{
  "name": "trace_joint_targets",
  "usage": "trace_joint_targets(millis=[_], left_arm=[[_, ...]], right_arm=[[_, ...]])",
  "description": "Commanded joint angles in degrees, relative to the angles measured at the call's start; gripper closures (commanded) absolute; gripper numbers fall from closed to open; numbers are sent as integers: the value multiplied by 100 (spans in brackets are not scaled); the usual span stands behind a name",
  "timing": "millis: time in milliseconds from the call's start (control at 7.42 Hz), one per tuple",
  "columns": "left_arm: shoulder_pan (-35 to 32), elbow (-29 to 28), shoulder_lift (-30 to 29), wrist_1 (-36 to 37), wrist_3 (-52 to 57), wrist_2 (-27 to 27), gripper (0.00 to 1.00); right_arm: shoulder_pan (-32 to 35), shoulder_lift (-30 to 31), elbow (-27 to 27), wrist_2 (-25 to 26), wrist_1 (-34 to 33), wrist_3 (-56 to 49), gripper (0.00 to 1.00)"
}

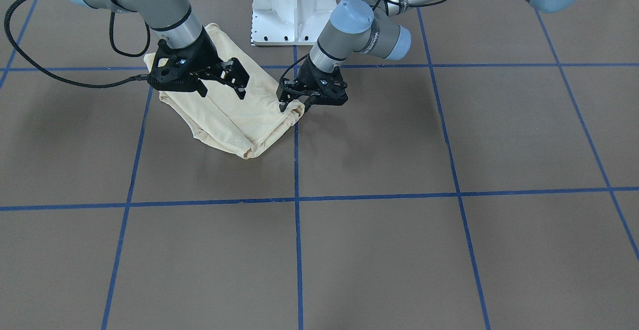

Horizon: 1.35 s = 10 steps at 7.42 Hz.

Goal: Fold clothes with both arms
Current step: 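Grasp the shirt's far corners with both grippers and rotate it upright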

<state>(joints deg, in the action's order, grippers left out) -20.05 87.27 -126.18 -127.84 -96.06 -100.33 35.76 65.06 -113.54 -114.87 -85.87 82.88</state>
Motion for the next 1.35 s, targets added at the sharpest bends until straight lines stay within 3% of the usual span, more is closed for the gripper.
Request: trace_joint_targets(millis=[0, 135, 539, 1213], left_arm=[[36, 27, -3, 22, -9, -13, 75], [36, 44, -3, 48, 0, -22, 98], [10, 273, 41, 84, 0, -22, 100], [-947, 81, 41, 470, 236, -22, 100]], right_arm=[[10, 7, -2, -1, 0, 0, 0], [10, 15, 7, -1, 0, 0, 0], [89, 24, -2, -35, 0, 0, 0], [274, 86, -2, -115, 0, -113, 0]])
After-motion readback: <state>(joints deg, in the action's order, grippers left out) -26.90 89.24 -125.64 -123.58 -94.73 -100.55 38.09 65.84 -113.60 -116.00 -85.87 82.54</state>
